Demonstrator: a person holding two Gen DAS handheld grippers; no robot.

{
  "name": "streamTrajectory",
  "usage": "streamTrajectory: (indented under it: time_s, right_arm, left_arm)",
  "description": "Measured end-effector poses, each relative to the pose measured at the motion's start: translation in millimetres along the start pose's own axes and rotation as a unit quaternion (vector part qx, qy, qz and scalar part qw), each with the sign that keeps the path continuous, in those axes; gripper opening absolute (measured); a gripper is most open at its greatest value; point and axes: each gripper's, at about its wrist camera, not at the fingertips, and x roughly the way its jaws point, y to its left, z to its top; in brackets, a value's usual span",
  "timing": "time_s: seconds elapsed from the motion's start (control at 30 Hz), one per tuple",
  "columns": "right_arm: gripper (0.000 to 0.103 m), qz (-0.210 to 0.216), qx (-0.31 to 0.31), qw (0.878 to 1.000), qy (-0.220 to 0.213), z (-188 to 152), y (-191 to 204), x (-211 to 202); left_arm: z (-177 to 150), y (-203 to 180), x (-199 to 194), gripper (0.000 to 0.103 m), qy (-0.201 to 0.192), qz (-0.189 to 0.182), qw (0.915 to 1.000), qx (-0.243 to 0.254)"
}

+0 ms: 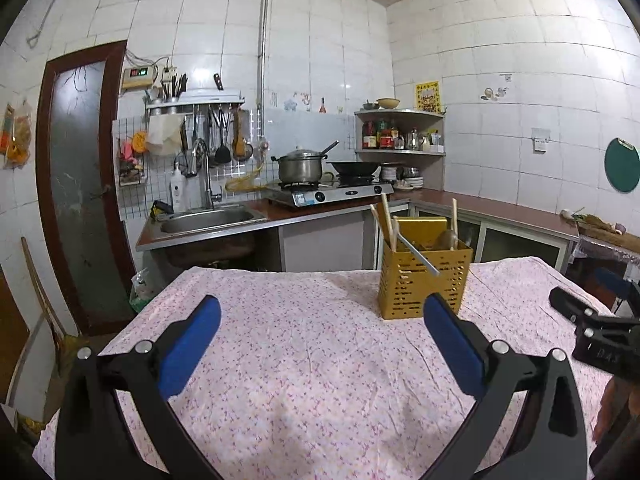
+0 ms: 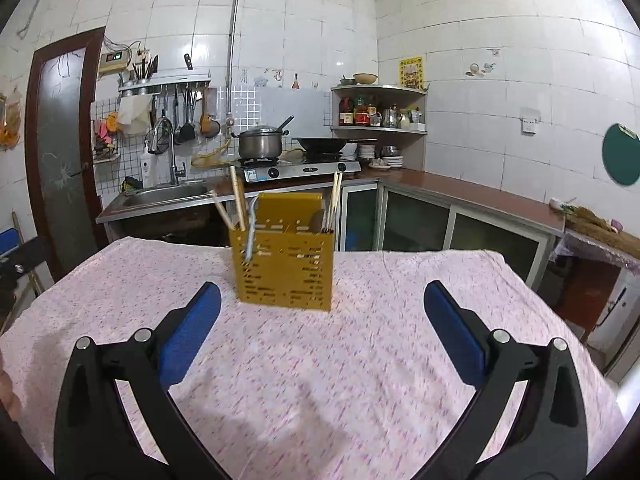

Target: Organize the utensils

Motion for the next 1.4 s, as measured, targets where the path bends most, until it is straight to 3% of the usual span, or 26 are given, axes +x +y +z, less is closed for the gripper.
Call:
streamTrajectory:
  time_s: [0.23,0.53,1.4]
  right_arm:
    - [0.099,0.007,0.018,1.0,0.008,-31,10,-37]
    - [0.099,0.007,0.021,1.0,-0.006,-39,16,-68]
    - [0.099,-0.006,0.008,1.0,-0.013,-48,17,-73]
  left_arm:
    - [-19,-6,-24,0.099,0.01,-0.013,0.9999,-0.004]
    - [-28,-13,-39,0.099,0.006,-0.029,0.9996,-0.001]
    - [-31,-17,-47,0.099,-0.003,-0.037,0.9993,0.001]
